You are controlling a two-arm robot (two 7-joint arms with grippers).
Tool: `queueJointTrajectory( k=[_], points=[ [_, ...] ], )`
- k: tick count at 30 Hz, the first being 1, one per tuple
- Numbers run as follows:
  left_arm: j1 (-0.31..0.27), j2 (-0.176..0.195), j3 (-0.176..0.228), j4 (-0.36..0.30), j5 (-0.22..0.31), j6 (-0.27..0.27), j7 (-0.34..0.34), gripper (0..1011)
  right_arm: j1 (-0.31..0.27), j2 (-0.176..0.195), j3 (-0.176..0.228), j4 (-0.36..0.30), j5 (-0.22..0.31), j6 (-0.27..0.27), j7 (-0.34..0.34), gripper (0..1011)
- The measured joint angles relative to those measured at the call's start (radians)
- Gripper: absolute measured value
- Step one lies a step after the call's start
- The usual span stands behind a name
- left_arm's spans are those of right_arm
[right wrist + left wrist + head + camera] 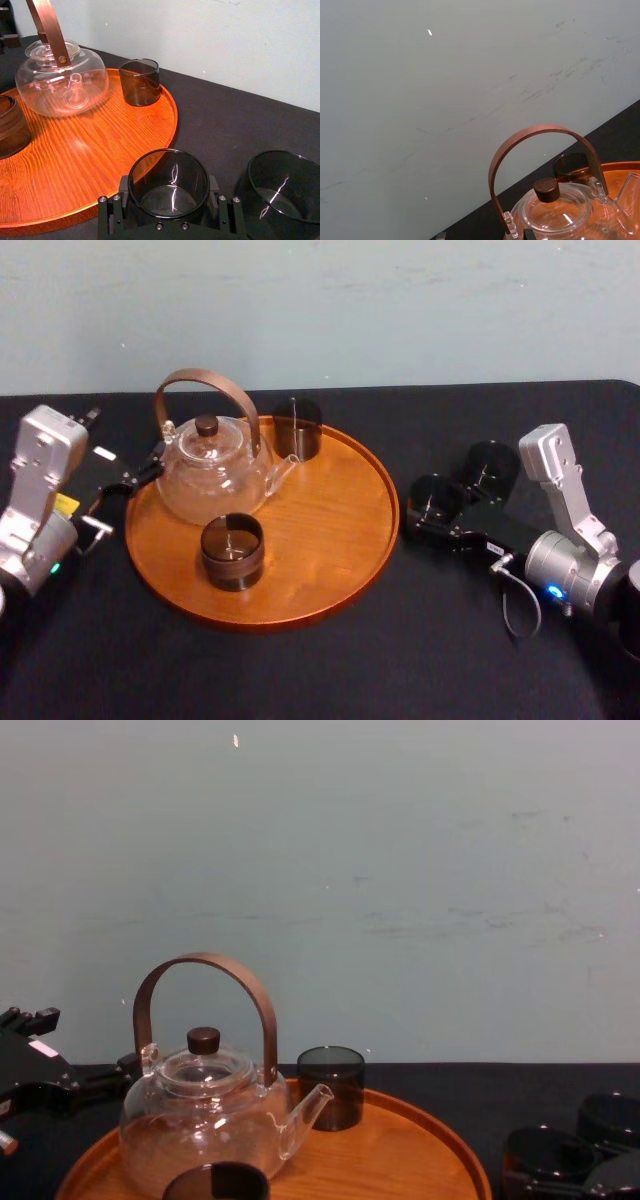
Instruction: Pick up the glass from the table and place it on the tray.
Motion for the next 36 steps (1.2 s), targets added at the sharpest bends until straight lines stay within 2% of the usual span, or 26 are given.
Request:
queueJointTrajectory(
  k=[27, 36],
  points=[
    [0.000, 0.000, 0.000, 0.000, 0.000, 0.000, 0.000, 1001, -0.001, 0.000, 0.000, 0.000, 0.000, 0.000, 0.000, 905],
    [0.000, 0.000, 0.000, 0.000, 0.000, 0.000, 0.000, 1001, -0.003, 0.016, 0.001, -0.017, 0.037, -0.002, 0.042, 905]
  ],
)
